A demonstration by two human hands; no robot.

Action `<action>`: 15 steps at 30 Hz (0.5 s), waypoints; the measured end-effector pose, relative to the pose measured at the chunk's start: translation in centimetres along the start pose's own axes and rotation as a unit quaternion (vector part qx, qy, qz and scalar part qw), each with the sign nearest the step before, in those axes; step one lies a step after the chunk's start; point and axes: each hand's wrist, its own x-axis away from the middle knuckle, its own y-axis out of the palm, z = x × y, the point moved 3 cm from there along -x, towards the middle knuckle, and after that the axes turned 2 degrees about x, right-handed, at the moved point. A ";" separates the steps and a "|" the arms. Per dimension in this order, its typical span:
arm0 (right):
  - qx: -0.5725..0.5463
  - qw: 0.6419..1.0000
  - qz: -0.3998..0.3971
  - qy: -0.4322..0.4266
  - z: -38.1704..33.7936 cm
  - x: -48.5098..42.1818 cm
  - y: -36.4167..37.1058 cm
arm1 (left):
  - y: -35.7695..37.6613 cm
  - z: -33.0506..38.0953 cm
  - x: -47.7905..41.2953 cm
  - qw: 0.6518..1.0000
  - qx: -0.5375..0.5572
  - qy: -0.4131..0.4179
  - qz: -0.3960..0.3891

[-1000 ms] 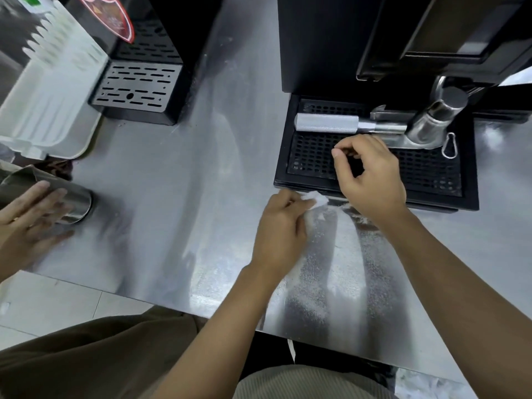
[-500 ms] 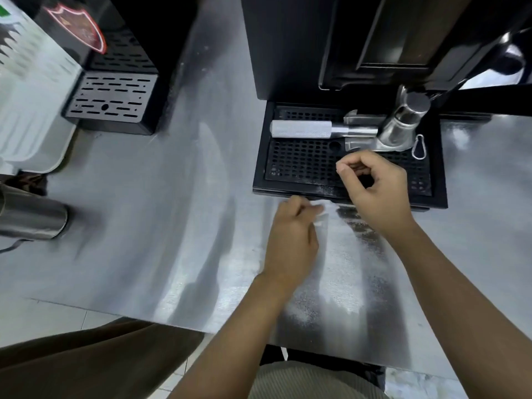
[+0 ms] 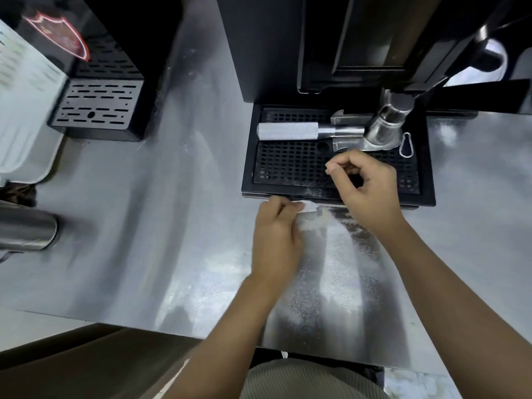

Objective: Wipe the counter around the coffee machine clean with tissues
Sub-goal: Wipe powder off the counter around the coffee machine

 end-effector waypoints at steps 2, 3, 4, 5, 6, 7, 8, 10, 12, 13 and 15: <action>0.000 1.000 0.000 0.000 0.0 -0.1 0.0 | 0.7 1.4 0.2 0.998 0.017 0.036 -0.051; 0.000 1.000 0.000 -0.001 0.0 -0.1 0.0 | 0.9 1.6 0.1 0.995 0.030 0.057 -0.079; -0.001 1.000 0.000 -0.003 0.0 -0.1 0.0 | 0.8 1.5 0.1 0.992 0.052 0.064 -0.099; -0.002 1.000 0.000 -0.004 0.1 -0.1 0.0 | 0.2 1.1 0.2 0.990 0.078 0.053 -0.104; -0.004 1.000 0.000 -0.004 0.1 -0.1 -0.1 | -0.6 0.5 0.3 0.992 0.091 0.031 -0.080; -0.005 1.000 -0.001 -0.004 0.1 -0.1 -0.1 | -1.5 -0.3 0.3 0.995 0.087 0.006 -0.039; -0.006 1.000 -0.002 -0.005 0.1 -0.1 -0.1 | -2.4 -1.0 0.4 0.998 0.066 -0.016 0.001; -0.008 1.000 -0.002 -0.005 0.2 0.0 -0.1 | -2.9 -1.9 0.5 0.998 0.014 -0.047 0.035; -0.014 1.000 -0.002 -0.003 0.2 -0.1 -0.1 | -1.9 -1.5 0.6 0.999 -0.021 -0.039 0.025; -0.016 1.000 -0.002 -0.003 0.2 -0.1 -0.1 | -1.0 -1.0 0.6 0.999 -0.028 -0.031 0.017; -0.016 1.000 -0.004 -0.006 0.2 -0.1 -0.1 | 0.7 0.6 0.7 1.000 -0.019 -0.015 0.013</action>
